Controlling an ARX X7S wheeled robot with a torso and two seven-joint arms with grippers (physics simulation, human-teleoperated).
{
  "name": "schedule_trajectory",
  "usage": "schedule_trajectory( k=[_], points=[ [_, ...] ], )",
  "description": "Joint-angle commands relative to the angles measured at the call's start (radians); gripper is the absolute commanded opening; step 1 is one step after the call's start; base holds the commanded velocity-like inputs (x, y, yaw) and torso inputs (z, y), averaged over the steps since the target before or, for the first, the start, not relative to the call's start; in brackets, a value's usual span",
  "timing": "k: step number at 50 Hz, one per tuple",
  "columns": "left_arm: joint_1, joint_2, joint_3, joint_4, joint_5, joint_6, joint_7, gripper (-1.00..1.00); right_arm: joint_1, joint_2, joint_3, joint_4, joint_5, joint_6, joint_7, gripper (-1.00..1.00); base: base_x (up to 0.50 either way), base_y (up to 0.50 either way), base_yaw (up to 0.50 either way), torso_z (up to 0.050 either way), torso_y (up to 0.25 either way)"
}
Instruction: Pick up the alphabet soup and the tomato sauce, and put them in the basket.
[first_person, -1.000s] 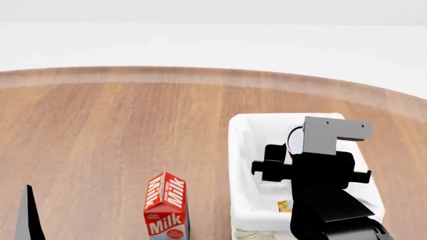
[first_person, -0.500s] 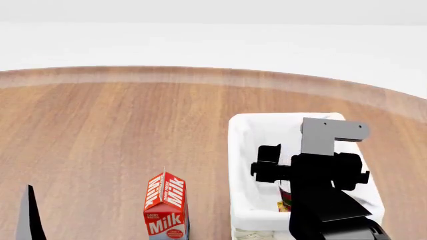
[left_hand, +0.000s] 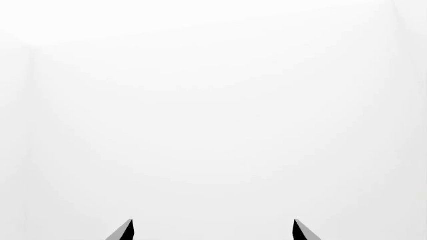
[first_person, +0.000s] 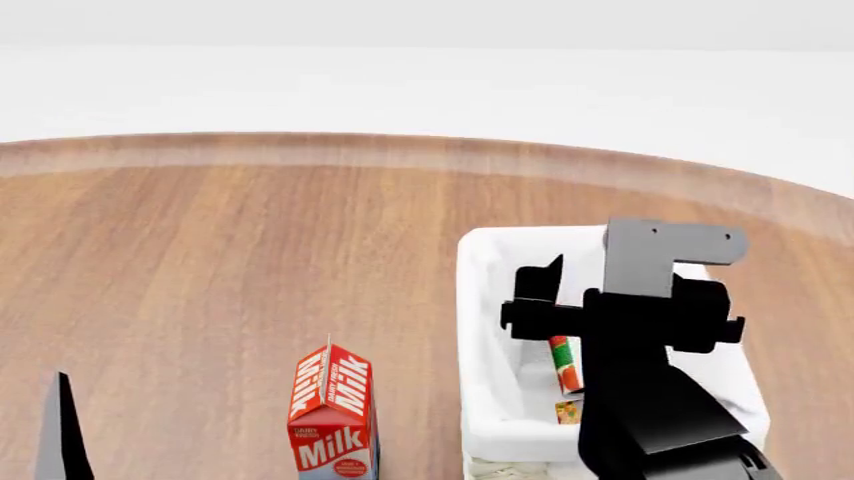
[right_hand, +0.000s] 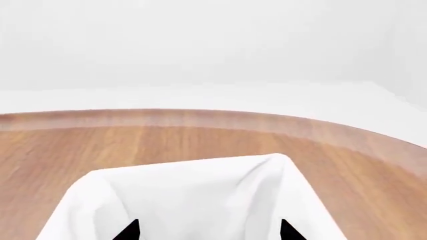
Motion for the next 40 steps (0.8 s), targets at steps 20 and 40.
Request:
schedule_trajectory(
  k=[20, 40],
  points=[
    [-0.005, -0.003, 0.006, 0.008, 0.000, -0.010, -0.002, 1.00, -0.053, 0.085, 0.030, -0.229, -0.164, -0.302, 0.084, 1.00, 0.00, 0.00, 0.00, 0.000, 0.000],
    [-0.007, -0.002, 0.012, -0.004, 0.000, 0.001, -0.002, 1.00, -0.105, 0.149, 0.047, -0.404, -0.365, -0.504, 0.217, 1.00, 0.00, 0.00, 0.00, 0.000, 0.000]
  ],
)
